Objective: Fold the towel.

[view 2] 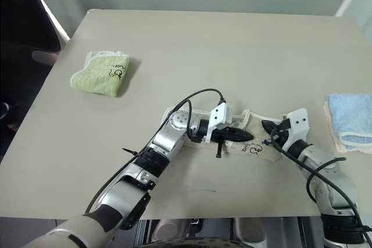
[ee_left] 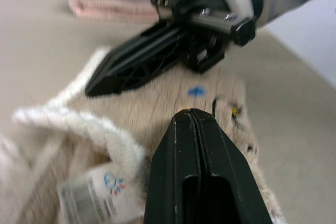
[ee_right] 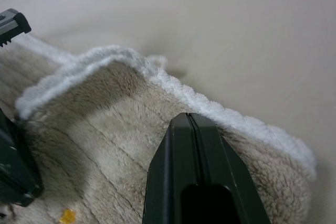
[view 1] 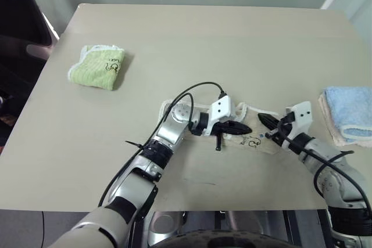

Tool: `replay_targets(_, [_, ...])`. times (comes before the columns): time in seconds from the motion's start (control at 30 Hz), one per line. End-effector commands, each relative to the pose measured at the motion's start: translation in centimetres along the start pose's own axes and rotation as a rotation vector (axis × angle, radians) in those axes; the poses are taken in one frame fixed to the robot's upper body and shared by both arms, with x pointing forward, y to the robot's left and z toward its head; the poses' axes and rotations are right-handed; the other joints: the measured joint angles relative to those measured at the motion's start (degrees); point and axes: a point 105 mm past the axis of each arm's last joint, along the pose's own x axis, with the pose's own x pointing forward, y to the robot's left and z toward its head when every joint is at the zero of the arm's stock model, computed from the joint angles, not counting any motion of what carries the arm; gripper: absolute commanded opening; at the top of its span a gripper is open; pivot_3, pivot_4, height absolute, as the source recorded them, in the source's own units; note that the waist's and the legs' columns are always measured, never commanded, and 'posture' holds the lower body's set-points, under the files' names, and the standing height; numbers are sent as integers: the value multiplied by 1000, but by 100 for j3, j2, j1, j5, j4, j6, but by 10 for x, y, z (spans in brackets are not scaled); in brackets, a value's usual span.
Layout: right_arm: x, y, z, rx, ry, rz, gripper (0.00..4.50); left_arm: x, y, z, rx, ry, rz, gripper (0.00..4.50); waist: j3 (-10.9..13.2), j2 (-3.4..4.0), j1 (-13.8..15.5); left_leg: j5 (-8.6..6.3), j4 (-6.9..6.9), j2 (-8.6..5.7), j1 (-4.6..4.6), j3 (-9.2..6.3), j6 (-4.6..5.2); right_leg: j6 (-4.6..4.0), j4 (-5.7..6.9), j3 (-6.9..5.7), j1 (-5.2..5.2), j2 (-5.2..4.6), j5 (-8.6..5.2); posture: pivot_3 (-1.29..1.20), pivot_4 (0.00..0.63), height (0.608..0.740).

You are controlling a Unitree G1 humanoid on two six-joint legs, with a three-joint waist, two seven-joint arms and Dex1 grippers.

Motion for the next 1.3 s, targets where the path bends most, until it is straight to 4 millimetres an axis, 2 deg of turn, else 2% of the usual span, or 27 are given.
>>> replay_targets(0.03, [3, 2, -15, -41, 44, -12, 0, 4, -4, -7, -41, 19, -13, 43, -2, -3, -6, 0, 0, 0, 2, 0, -1, -1, 0, 0, 2, 0, 1, 0, 150, 733])
replay_targets(0.27, [9, 9, -12, -109, 40, 26, 0, 6, 4, -19, -78, 119, 46, 43, -2, -4, -12, -25, -2, 0, 57, -1, 34, -52, -10, 0, 59, 1, -14, 0, 150, 733])
replay_targets(0.37, [12, 13, -12, -134, 38, 43, 0, 5, 9, -14, -75, 97, 70, 43, -2, -4, -13, -22, -9, 1, 86, -4, 31, -30, -30, 1, 93, 4, -21, 0, 150, 733])
replay_targets(0.47, [11, 13, 2, -112, -15, 45, 0, -1, 14, 7, -95, -10, 76, 43, -1, -4, -21, -16, -11, 2, 88, -6, 30, -3, -53, 2, 103, 8, -19, 0, 150, 733])
replay_targets(0.57, [6, 21, 21, -119, -73, 102, 0, -20, 9, 38, -117, -138, 5, 43, 2, -1, -36, -11, -11, 2, 65, -4, 23, 0, -59, 3, 86, 10, -12, 0, 150, 733])
replay_targets(0.7, [1, 31, 42, -136, -130, 167, 0, -45, 12, 67, -115, -211, 27, 43, 2, 0, -49, 34, -16, 3, 25, -5, -57, -43, -59, 3, 38, 15, 14, 0, 150, 733])
replay_targets(0.8, [-2, 33, 51, -137, -150, 179, 0, -55, 12, 79, -119, -229, 49, 43, 2, 0, -45, 33, -16, 3, 9, -4, -56, -34, -69, 3, 29, 15, 17, 0, 150, 733])
replay_targets(0.9, [-6, 39, 69, -160, -186, 223, 0, -87, 22, 96, -124, -262, 144, 605, 2, -1, -34, 30, -14, 3, 2, -2, -47, -8, -85, 3, 29, 12, 26, 0, 150, 733])
replay_targets(1.0, [-8, 52, 84, -178, -215, 296, 0, -117, 30, 96, -139, -241, 246, 1595, 3, -1, -44, 31, -14, 3, -3, 1, -48, -4, -84, 2, 19, 11, 26, 0, 150, 733])
replay_targets(1.1, [-9, 55, 88, -174, -215, 313, 0, -124, 30, 95, -150, -229, 270, 2570, 2, -1, -40, 33, -19, 6, -4, 1, -52, -8, -83, 0, 13, 13, 21, 0, 150, 733])
replay_targets(1.2, [-8, 74, 105, -153, -230, 450, 0, -155, 32, 80, -215, -160, 400, 3673, 3, -2, -38, 34, -17, 6, -11, 2, -44, -3, -85, 1, 10, 11, 17, 0, 150, 733])
replay_targets(1.27, [-8, 81, 105, -122, -186, 526, 0, -166, 27, 66, -315, -63, 455, 4333, 3, -3, -65, 33, -18, 5, -14, 6, -46, -7, -83, 2, 4, 11, 18, 0, 150, 733])
replay_targets(1.3, [-7, 83, 104, -114, -164, 543, 0, -170, 23, 62, -353, -41, 458, 4472, 5, -6, -76, 34, -20, 6, -13, 6, -48, -23, -83, 1, 3, 13, 8, 0, 150, 733])
